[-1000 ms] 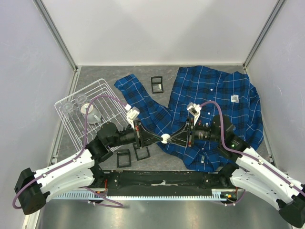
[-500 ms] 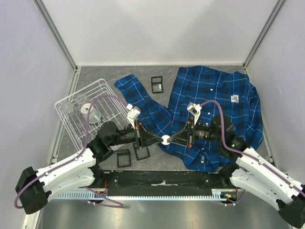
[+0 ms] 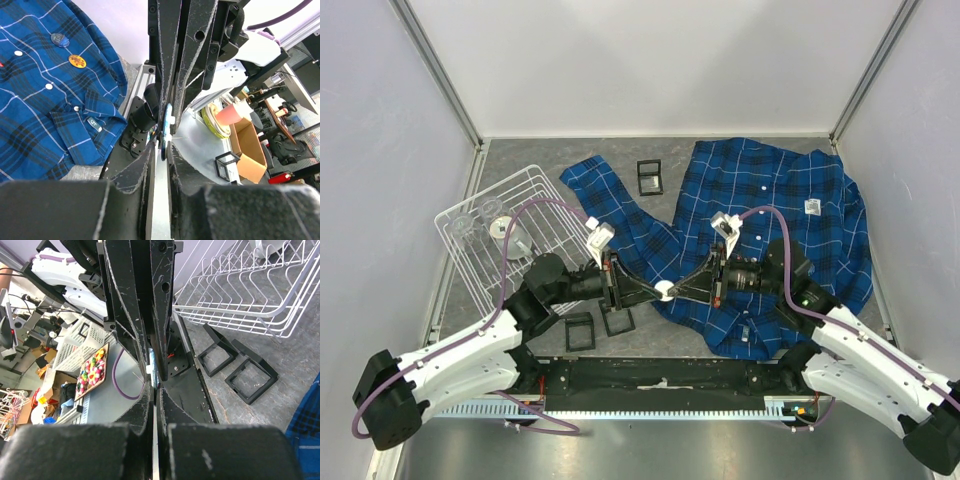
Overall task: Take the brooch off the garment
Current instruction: Close the brooch.
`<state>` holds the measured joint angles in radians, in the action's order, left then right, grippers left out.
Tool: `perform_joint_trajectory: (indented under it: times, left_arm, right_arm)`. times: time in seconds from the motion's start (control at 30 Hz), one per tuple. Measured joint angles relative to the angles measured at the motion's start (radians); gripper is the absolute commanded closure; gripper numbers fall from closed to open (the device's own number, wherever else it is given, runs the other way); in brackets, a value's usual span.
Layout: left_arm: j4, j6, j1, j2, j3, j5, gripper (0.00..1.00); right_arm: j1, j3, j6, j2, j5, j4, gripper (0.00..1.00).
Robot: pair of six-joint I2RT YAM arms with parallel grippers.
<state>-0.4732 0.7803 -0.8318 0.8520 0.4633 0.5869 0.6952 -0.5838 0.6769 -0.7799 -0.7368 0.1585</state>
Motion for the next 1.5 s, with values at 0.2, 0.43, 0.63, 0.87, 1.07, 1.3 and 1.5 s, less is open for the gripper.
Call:
perform_joint_trajectory:
  times: [0.2,0.43,0.63,0.87,1.07,1.3,1.5]
  left_arm:
    - [-0.002,0.008,0.021,0.0,-0.001,0.017,0.72]
    - [-0.019,0.015,0.028,0.013,-0.001,0.042,0.75]
    - [-0.045,0.026,0.029,0.031,-0.001,0.054,0.88]
    - [-0.043,0.032,0.03,0.025,-0.001,0.061,0.98]
    - [0.041,0.033,0.034,0.003,0.034,0.01,0.98]
    - [0.087,0.071,0.039,0.027,0.054,-0.033,0.98]
    - [0.098,0.098,0.039,0.037,0.054,-0.038,0.98]
  right_arm:
    - [-0.003,0.001,0.002,-0.009,-0.015,0.006,1.0]
    - [-0.004,0.001,0.005,-0.01,-0.029,0.005,1.0]
    - [-0.004,0.005,0.014,-0.024,-0.042,0.02,1.0]
    - [-0.005,0.006,0.041,-0.033,-0.052,0.031,0.6]
    - [-0.005,0.017,0.04,-0.014,-0.052,0.034,0.45]
    - [0.002,0.027,0.033,-0.026,-0.024,0.051,0.43]
    - [0.01,0.027,0.03,-0.068,0.01,0.076,0.54]
